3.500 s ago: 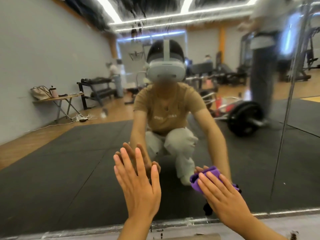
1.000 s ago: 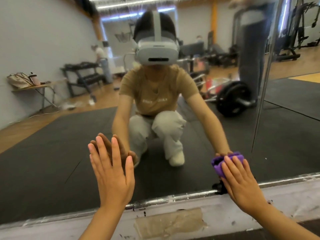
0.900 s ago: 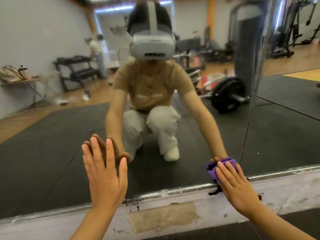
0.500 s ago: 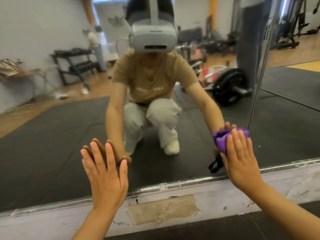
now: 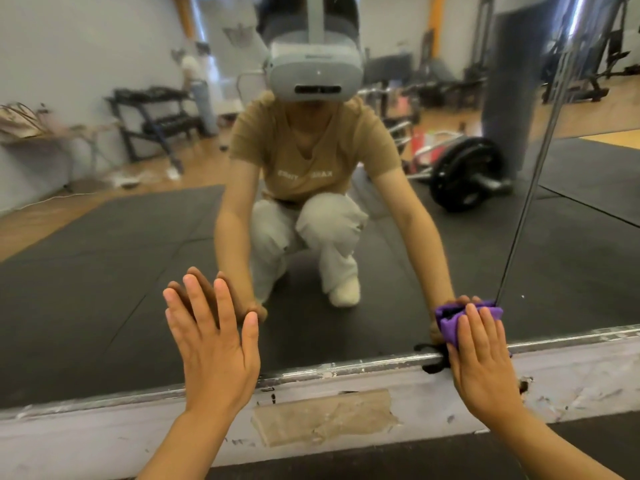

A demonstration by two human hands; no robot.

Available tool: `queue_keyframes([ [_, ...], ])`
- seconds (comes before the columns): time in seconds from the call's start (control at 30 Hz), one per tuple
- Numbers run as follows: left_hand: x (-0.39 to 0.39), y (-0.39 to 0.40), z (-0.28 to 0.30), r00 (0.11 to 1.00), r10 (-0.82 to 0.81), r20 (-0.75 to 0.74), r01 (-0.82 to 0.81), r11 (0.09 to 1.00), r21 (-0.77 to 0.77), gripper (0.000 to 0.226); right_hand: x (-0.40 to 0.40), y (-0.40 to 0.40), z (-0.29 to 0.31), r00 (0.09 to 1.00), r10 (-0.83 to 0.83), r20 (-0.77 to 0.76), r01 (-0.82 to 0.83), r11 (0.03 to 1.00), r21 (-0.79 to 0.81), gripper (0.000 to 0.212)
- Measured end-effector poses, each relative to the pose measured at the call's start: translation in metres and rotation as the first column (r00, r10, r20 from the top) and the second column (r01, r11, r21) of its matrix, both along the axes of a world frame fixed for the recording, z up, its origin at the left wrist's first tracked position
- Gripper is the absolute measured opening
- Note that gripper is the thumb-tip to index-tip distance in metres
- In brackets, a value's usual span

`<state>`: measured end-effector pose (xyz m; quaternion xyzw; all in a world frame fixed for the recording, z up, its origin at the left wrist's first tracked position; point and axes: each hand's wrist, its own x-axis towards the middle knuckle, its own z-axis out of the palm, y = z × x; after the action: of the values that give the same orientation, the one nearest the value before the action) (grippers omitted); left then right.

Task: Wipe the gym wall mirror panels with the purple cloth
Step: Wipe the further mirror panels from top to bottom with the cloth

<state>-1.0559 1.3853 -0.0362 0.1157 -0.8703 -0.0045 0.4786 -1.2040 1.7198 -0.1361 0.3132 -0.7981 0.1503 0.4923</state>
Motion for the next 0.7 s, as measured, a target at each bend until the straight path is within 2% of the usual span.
queue_keyframes([
  [0.2,-0.002,-0.002,-0.003,1.000,0.005,0.027,-0.005,1.000,0.004,0.068,0.002,-0.016,0.019,0.999,0.004,-0.049,-0.005,1.000,-0.013,0.058],
  [0.33,-0.002,-0.003,-0.003,1.000,-0.001,0.019,0.001,1.000,-0.014,0.068,0.008,-0.058,0.050,0.992,0.007,-0.129,-0.019,0.996,-0.090,0.058],
  [0.43,-0.001,-0.002,-0.003,1.000,-0.013,0.016,0.013,1.000,-0.006,0.068,0.013,-0.081,0.049,0.989,0.046,-0.144,-0.059,0.994,-0.092,0.058],
  [0.5,-0.001,-0.002,-0.002,1.000,-0.013,0.016,0.013,1.000,0.000,0.068,0.014,-0.081,0.030,0.984,0.093,-0.155,-0.093,0.996,0.008,0.057],
  [0.6,-0.001,-0.002,-0.003,1.000,-0.011,0.013,0.011,1.000,-0.010,0.068,0.018,-0.069,0.001,0.982,0.137,-0.131,-0.099,0.960,0.261,0.055],
  [0.7,-0.001,-0.002,-0.002,1.000,-0.011,0.003,0.011,1.000,-0.013,0.069,0.017,-0.061,-0.002,0.986,0.111,-0.121,-0.064,0.939,0.338,0.054],
])
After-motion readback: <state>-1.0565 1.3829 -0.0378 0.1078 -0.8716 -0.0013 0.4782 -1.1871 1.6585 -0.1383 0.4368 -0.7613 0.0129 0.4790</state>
